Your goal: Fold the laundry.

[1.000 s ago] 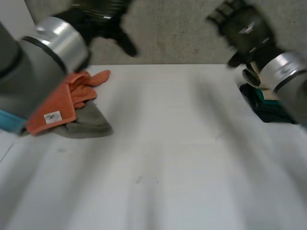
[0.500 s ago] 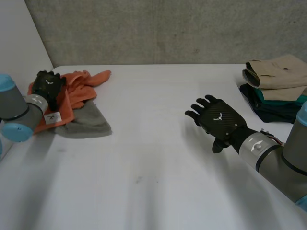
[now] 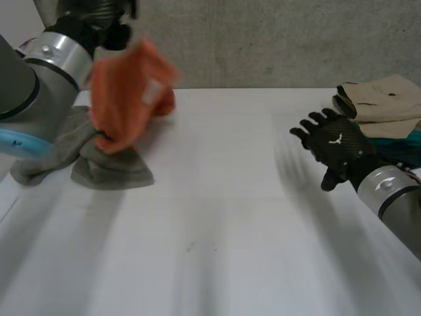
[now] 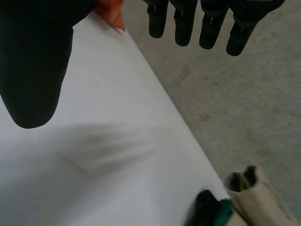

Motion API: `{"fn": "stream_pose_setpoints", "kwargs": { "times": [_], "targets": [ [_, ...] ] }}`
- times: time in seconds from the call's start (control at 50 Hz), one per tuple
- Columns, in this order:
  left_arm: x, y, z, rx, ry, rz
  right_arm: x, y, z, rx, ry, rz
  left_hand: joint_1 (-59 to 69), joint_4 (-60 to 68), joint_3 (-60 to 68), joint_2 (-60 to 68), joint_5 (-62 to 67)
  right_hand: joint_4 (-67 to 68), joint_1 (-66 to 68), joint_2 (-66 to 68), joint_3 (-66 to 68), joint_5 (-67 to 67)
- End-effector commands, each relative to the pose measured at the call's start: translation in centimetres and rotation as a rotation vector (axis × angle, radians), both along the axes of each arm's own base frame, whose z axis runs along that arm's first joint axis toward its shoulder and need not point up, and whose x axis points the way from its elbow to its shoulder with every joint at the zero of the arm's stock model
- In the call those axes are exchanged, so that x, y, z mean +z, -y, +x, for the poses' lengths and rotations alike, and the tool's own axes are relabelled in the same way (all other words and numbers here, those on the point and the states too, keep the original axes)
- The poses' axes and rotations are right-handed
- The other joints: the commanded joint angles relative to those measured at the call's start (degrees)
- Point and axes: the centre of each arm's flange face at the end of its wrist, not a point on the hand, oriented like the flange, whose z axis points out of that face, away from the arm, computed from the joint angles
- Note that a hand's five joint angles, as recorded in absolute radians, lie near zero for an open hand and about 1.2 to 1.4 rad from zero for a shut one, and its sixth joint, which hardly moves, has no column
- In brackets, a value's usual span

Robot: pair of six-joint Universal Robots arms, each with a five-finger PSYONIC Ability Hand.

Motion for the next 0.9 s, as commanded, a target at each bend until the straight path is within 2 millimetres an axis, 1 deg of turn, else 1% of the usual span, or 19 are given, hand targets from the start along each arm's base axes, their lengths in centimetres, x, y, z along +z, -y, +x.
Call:
{"fn": "stream_pose_setpoints", "kwargs": {
  "times": [0.02,0.06,0.12,0.2,0.26,0.3,0.34,0.36,0.38,0.42,0.46,0.5,0.52,0.54,0.56,0.64,0.7,0.78,0.9],
  "targets": [
    [-1.8,-8.5,-4.8,-0.256,-0.04,0.134,1.5,0.6,-1.2,-0.065,0.09,0.012,26.7,11.3,11.9,11.7,11.7,-1.8,-2.9,-1.9,-1.7,-2.8],
    [-3.4,-10.3,-5.8,-0.298,-0.01,0.185,1.8,1.1,-1.7,-0.088,0.15,0.038,26.7,11.3,11.9,11.7,11.7,-1.8,-2.9,-1.9,-1.7,-2.8],
    [-5.1,-11.8,-6.4,-0.326,0.026,0.244,2.4,1.9,-2.3,-0.11,0.241,0.074,26.7,11.3,11.9,11.7,11.7,-1.8,-2.9,-1.9,-1.7,-2.8],
    [-5.8,-12.8,-6.5,-0.34,0.043,0.269,2.5,2.5,-2.3,-0.114,0.309,0.152,26.7,11.3,11.9,11.7,11.7,-1.8,-2.9,-1.9,-1.7,-2.8],
    [-5.7,-13.1,-6.6,-0.345,0.043,0.265,1.3,3.1,-2.1,-0.11,0.31,0.236,26.7,11.3,11.9,11.7,11.7,-1.8,-2.9,-1.9,-1.7,-2.8],
    [-6.3,-13.0,-6.7,-0.342,0.054,0.27,-0.1,3.5,-1.9,-0.112,0.304,0.323,26.7,11.3,11.9,11.7,11.7,-1.8,-2.9,-1.9,-1.7,-2.8],
    [-6.7,-12.4,-6.5,-0.325,0.064,0.274,-0.9,3.6,-1.8,-0.11,0.299,0.368,-7.6,-22.9,-22.3,-22.5,-22.6,-1.8,-2.9,-1.9,-1.7,-2.8],
    [-7.9,-11.6,-6.7,-0.309,0.091,0.287,-1.3,3.4,-1.8,-0.11,0.291,0.397,-40.1,-55.4,-54.8,-55.0,-55.1,-1.8,-2.9,-1.9,-1.7,-2.8],
    [-8.7,-11.1,-6.9,-0.297,0.113,0.293,-1.4,3.4,-1.8,-0.111,0.285,0.398,-43.3,-58.7,-58.1,-58.3,-58.3,-1.8,-2.9,-1.9,-1.7,-2.8],
    [-10.3,-9.6,-6.9,-0.26,0.165,0.294,-1.5,3.2,-1.8,-0.111,0.281,0.405,-40.3,-55.6,-55.0,-55.2,-55.3,-1.8,-2.9,-1.9,-1.7,-2.8],
    [-12.6,-5.9,-5.9,-0.152,0.266,0.272,-1.7,3.1,-1.9,-0.118,0.278,0.411,-40.3,-55.6,-55.0,-55.2,-55.3,-1.8,-2.9,-1.9,-1.7,-2.8],
    [-13.8,-3.8,-5.1,-0.089,0.324,0.259,-1.9,2.9,-1.9,-0.118,0.277,0.42,-39.6,-54.9,-54.3,-54.5,-54.6,-1.8,-2.9,-1.9,-1.7,-2.8],
    [-15.5,-1.3,-3.9,-0.02,0.398,0.249,-2.0,2.9,-2.0,-0.12,0.277,0.423,-39.1,-54.4,-53.8,-54.0,-54.1,-1.8,-2.9,-1.9,-1.7,-2.8],
    [-16.3,-0.1,-3.4,0.014,0.434,0.241,-2.1,2.8,-2.0,-0.121,0.276,0.426,-39.1,-54.4,-53.8,-54.0,-54.1,-1.8,-2.9,-1.9,-1.7,-2.8],
    [-18.0,2.1,-2.3,0.066,0.5,0.232,-2.2,2.8,-2.0,-0.121,0.275,0.428,-38.6,-53.9,-53.3,-53.5,-53.6,-1.8,-2.9,-1.9,-1.7,-2.8],
    [-20.3,6.1,-0.3,0.117,0.591,0.2,-2.4,2.6,-1.9,-0.115,0.261,0.427,-36.1,-51.4,-50.8,-51.0,-51.1,-1.8,-2.9,-1.9,-1.7,-2.8],
    [-20.6,7.7,0.0,0.083,0.566,0.18,-2.8,2.6,-1.8,-0.113,0.238,0.426,-36.2,-51.6,-51.0,-51.2,-51.2,-1.8,-2.9,-1.9,-1.7,-2.8],
    [-21.8,9.5,-0.6,-0.045,0.473,0.187,-3.1,2.3,-1.8,-0.106,0.202,0.415,-35.7,-51.1,-50.5,-50.7,-50.7,-1.8,-2.9,-1.9,-1.7,-2.8],
    [-23.4,11.7,-0.8,-0.063,0.419,0.187,-4.0,2.1,-1.8,-0.098,0.167,0.419,-32.7,-48.0,-47.4,-47.6,-47.7,-1.8,-2.9,-1.9,-1.7,-2.8]
  ]
}}
